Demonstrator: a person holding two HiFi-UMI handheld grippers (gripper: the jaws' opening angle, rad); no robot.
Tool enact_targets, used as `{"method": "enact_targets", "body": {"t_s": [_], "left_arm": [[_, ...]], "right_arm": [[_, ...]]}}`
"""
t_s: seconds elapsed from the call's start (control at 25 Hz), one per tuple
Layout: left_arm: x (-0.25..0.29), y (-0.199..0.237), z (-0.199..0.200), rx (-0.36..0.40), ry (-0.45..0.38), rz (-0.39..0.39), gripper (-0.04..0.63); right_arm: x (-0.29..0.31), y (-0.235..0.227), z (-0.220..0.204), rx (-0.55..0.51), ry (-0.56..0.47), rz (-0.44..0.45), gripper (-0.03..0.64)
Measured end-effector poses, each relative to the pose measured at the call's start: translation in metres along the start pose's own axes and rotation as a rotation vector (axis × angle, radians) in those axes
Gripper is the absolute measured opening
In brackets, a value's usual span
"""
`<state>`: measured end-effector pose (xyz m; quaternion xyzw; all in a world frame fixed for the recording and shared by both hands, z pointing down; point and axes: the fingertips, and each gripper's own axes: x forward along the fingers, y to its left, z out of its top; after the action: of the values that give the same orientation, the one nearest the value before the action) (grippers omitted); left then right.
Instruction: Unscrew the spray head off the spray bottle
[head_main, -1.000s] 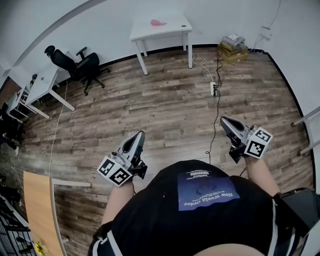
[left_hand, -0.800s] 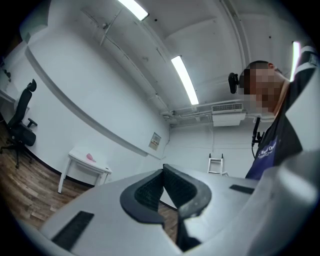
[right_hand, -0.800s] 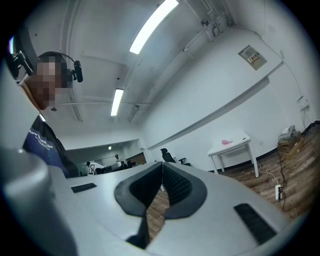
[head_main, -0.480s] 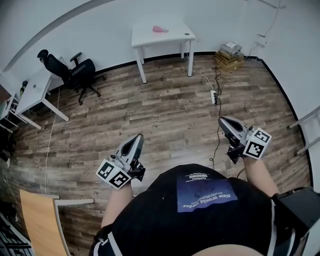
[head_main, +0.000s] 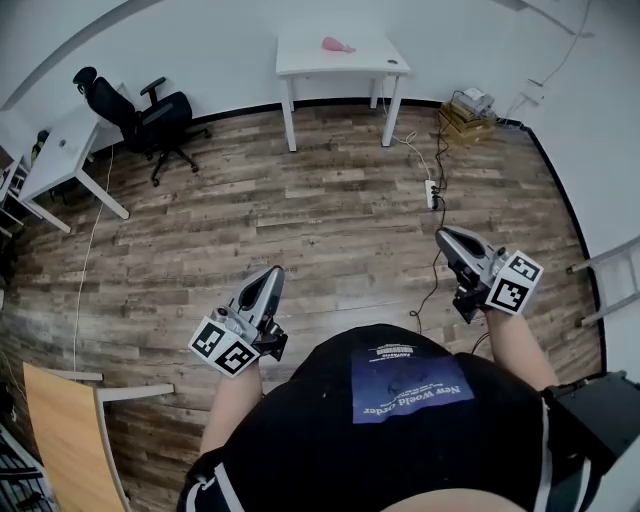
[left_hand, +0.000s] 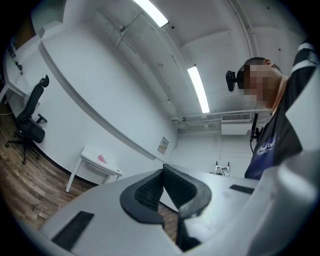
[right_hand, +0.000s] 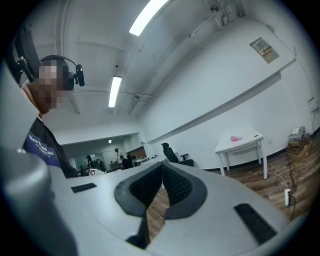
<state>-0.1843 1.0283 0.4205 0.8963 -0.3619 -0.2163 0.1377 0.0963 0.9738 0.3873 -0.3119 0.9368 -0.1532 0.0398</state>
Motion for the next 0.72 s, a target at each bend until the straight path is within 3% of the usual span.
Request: {"method": "enact_targets", "body": {"t_s": [0.16,0.4,0.52,0.72], "left_arm": [[0.004,0.009,0.002,0.01,-0.003,0.047,0.003],[0.038,0.008,0.003,0.093,-0.004,0.133,0.003],[0.072,0.009,0.0,0.091,-0.026,0.165,0.003],[0.16,-0.006,-0.021,0.103,-0.02,0.134,0.003]], "right_arm": [[0.017,-0.013,-0.001,0.016,0.01,0.049,-0.003],[0.03,-0.069,0.012,0.049,-0.003,0.133,-0.003],[0.033,-0.101,0.03,0.043,-0.011,0.174,-0.003],[0.006,-0.174,0.057,0.041,-0.035,0.178,-0.003]]}}
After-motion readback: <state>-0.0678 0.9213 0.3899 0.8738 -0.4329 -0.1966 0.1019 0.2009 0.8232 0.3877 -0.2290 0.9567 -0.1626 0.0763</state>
